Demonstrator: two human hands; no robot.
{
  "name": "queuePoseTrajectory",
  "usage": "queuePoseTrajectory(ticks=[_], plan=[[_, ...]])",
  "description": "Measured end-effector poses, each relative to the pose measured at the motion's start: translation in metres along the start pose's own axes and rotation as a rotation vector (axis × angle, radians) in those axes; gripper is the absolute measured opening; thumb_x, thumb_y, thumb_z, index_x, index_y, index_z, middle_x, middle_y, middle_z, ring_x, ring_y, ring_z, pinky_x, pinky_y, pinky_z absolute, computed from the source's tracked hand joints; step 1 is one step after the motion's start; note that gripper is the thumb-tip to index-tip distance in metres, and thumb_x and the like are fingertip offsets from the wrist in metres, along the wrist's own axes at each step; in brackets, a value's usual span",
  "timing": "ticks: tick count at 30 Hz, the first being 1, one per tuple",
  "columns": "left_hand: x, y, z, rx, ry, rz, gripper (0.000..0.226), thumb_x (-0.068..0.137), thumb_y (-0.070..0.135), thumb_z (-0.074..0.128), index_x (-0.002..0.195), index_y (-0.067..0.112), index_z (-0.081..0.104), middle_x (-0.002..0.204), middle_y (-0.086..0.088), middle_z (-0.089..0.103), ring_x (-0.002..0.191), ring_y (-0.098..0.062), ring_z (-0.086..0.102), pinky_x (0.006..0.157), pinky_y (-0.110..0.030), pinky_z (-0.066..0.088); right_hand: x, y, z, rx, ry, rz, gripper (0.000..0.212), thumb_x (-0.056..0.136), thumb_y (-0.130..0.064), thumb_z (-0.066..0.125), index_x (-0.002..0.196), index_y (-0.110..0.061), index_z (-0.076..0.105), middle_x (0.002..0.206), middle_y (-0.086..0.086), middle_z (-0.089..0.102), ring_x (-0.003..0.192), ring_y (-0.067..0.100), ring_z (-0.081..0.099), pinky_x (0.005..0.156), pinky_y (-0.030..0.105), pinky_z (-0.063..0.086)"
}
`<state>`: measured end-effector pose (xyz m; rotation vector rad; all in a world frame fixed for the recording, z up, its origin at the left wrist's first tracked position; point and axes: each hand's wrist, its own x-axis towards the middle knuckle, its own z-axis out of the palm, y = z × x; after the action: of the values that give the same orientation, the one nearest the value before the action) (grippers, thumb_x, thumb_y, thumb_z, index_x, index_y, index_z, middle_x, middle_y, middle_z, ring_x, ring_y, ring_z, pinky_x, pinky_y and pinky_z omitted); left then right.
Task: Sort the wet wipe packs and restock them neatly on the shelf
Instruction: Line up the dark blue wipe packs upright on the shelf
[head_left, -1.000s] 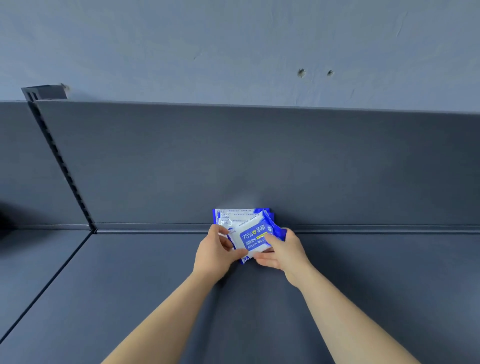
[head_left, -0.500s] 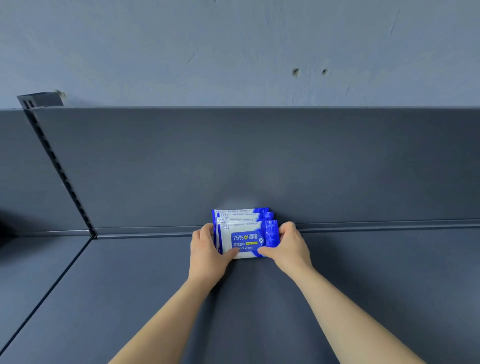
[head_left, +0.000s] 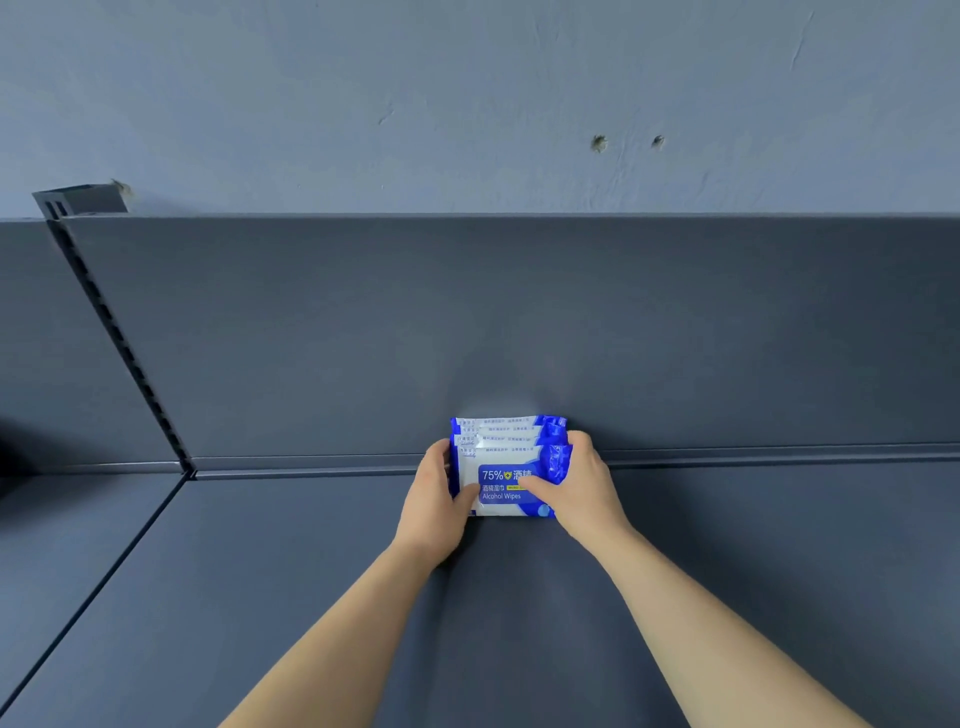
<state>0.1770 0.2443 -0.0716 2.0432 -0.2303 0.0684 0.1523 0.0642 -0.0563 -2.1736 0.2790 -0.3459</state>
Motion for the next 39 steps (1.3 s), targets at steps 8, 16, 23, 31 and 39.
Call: queuePoseTrajectory(ticks=[8, 16, 23, 31, 39], plan=[[-0.004, 0.001, -0.001, 0.052, -0.004, -0.031, 0.047, 0.091, 0.021, 0.062, 0.133, 0.019, 0.041, 0.126, 0.01, 0.056, 0.103, -0.003, 0.055, 0.075, -0.008, 0.043, -0.004, 0.004, -0.006, -0.113, -0.039, 0.04, 0.056, 0.074, -0.039, 0.077, 0.114, -0.016, 0.047, 0.116, 0.0, 0.052, 0.092, 0.012, 0.053, 0.076, 0.029, 0.049], [-0.015, 0.012, -0.013, 0.282, 0.057, -0.031, 0.058, 0.092, 0.034, 0.058, 0.142, 0.014, 0.035, 0.141, 0.001, 0.043, 0.125, -0.014, 0.045, 0.097, -0.028, 0.041, -0.025, 0.0, -0.029, -0.274, -0.055, -0.031, 0.072, 0.085, -0.044, 0.065, 0.142, -0.013, 0.034, 0.142, 0.001, 0.041, 0.125, 0.017, 0.047, 0.095, 0.033, 0.045], [-0.04, 0.039, -0.023, 0.653, 0.045, 0.451, 0.033, 0.088, 0.028, 0.063, 0.117, 0.014, 0.064, 0.113, -0.001, 0.066, 0.093, -0.026, 0.061, 0.08, -0.035, 0.049, -0.074, -0.018, -0.059, -0.503, 0.03, -0.13, 0.056, 0.096, -0.041, 0.049, 0.145, -0.015, 0.037, 0.152, -0.005, 0.034, 0.136, 0.012, 0.036, 0.107, 0.024, 0.031], [-0.103, 0.068, -0.013, 0.653, -0.195, 0.83, 0.019, 0.073, 0.028, 0.064, 0.082, 0.014, 0.071, 0.073, 0.0, 0.066, 0.063, -0.027, 0.06, 0.059, -0.033, 0.051, -0.198, -0.039, -0.077, -0.665, 0.248, 0.013, 0.05, 0.097, -0.037, 0.048, 0.141, -0.014, 0.044, 0.147, -0.001, 0.044, 0.136, 0.016, 0.039, 0.109, 0.026, 0.033], [-0.236, 0.092, 0.023, 0.469, -0.565, 1.091, 0.04, 0.081, 0.04, 0.041, 0.088, 0.016, 0.072, 0.082, -0.001, 0.07, 0.073, -0.028, 0.064, 0.066, -0.034, 0.053, -0.39, -0.039, -0.101, -0.791, 0.396, 0.393, 0.045, 0.092, -0.031, 0.059, 0.131, -0.009, 0.054, 0.134, 0.008, 0.055, 0.124, 0.028, 0.05, 0.106, 0.035, 0.037]])
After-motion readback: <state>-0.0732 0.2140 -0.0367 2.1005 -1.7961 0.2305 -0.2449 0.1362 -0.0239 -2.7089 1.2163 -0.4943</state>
